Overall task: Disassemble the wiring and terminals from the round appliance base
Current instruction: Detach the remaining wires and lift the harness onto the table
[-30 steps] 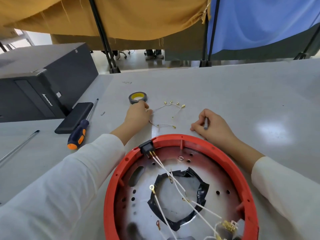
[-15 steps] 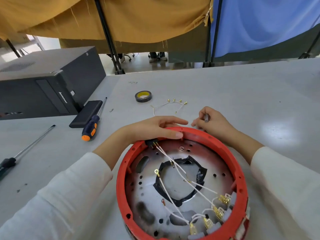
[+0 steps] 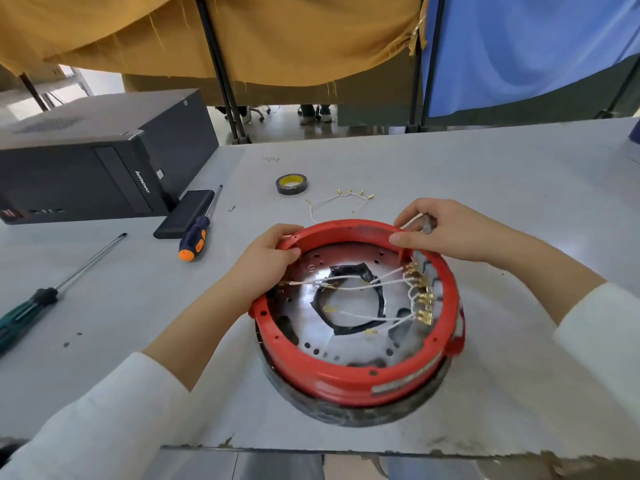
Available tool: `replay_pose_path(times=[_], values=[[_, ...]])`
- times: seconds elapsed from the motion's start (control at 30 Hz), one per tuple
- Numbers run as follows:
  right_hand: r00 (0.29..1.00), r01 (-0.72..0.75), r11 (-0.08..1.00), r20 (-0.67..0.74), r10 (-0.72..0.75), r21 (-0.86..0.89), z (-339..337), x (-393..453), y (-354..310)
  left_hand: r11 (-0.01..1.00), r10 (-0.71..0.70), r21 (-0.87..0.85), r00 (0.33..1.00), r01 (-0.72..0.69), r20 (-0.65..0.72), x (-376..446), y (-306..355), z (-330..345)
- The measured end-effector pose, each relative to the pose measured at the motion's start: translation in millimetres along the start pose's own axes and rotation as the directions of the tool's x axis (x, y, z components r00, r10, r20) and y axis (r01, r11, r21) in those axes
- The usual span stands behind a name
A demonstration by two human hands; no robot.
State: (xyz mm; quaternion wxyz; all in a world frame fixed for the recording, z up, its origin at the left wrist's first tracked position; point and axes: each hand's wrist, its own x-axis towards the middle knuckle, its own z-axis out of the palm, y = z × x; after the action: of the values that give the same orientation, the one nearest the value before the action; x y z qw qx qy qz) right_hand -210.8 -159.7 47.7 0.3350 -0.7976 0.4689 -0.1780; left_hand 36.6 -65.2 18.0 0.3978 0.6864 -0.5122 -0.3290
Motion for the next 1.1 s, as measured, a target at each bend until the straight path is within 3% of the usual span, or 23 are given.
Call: replay_pose_path(times=[0.07, 0.17, 0.27, 0.4, 0.5, 0.63, 0.83, 0.97, 1.1], values=[[1.0, 0.004, 0.983, 0.014, -0.002, -0.184, 0, -2, -8, 0.999, 0.003, 0.037, 0.997, 0.0, -0.071, -5, -2, 4], [1.0, 0.002, 0.956, -0.003, -0.003, -0.292, 3, -1, -15, 0.983, 0.006, 0.182, 1.0, -0.002, -0.017, -6, 4, 4], [1.0, 0.028, 0.974, 0.008, -0.026, -0.225, 8, 3, -20, 0.972, 0.016, 0.232, 0.999, -0.026, 0.046, 2, 16, -1], [0.992, 0.108, 0.988, 0.082, -0.099, -0.108, 20, 11, -33, 0.899, 0.218, 0.349, 0.961, -0.265, 0.17, 12, 31, 5], [0.984, 0.155, 0.983, 0.105, -0.145, -0.097, 32, 18, -39, 0.899, 0.21, 0.316, 0.932, -0.303, 0.295, 13, 33, 15], [0.985, 0.173, 0.965, 0.043, -0.168, -0.199, 30, 15, -30, 0.94, 0.168, 0.255, 0.958, -0.227, 0.234, 8, 25, 14], [0.989, 0.098, 0.984, -0.099, -0.114, -0.152, 15, 11, -10, 0.973, 0.044, 0.229, 0.999, -0.035, -0.032, -3, 10, 10], [0.988, 0.09, 0.99, -0.117, -0.103, -0.107, 20, 14, -10, 0.963, 0.047, 0.267, 0.998, -0.035, -0.037, -7, 12, 11], [0.979, 0.102, 0.991, -0.167, -0.116, -0.088, 30, 18, -13, 0.95, 0.152, 0.265, 0.986, -0.164, 0.065, 10, 26, 9]])
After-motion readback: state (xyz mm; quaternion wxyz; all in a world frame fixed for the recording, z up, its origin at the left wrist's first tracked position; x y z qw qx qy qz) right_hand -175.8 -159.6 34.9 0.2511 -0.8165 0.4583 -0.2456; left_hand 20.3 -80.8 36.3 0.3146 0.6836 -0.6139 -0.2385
